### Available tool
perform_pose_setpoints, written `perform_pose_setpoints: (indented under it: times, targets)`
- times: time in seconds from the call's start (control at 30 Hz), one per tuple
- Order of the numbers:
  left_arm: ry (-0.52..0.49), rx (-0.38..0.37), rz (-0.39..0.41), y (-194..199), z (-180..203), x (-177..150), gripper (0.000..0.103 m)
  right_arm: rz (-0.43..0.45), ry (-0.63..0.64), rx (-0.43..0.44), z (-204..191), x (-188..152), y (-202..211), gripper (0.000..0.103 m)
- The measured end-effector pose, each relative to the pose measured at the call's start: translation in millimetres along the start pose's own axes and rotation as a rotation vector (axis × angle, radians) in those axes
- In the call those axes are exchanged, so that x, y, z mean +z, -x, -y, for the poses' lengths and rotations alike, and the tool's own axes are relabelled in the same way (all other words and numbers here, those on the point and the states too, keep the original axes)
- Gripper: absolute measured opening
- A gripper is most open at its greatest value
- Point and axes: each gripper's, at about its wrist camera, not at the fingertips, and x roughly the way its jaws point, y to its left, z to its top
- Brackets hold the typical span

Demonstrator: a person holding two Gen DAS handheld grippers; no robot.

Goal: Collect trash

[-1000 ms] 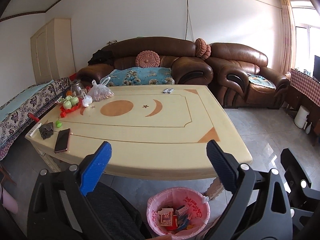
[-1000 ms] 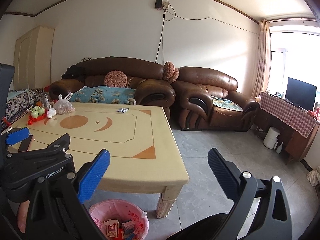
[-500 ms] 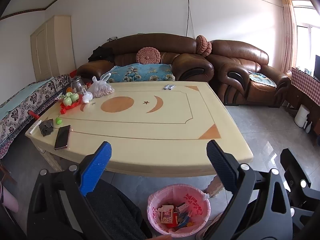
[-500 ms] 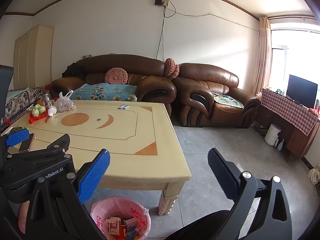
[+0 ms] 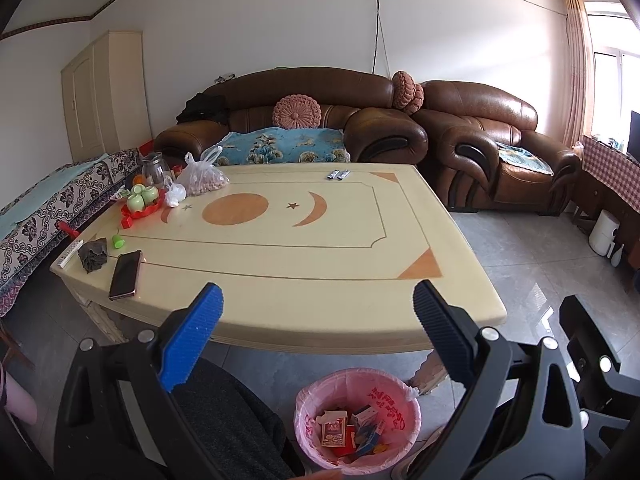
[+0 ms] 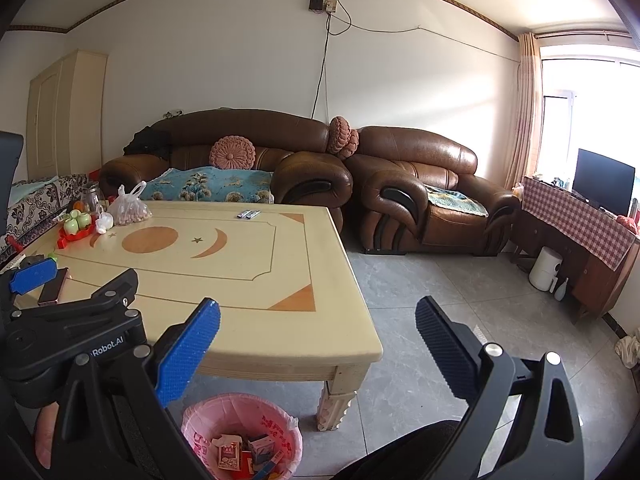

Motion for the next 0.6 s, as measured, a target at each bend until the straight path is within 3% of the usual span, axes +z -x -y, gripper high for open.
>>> perform_pose_setpoints:
  times: [0.6]
  targets:
    - [0.013,-0.014,-0.011,-0.2,-3.6,0.9,0.096,0.008,0.002,-0.001,-6.7,-0.6,0.2,0.096]
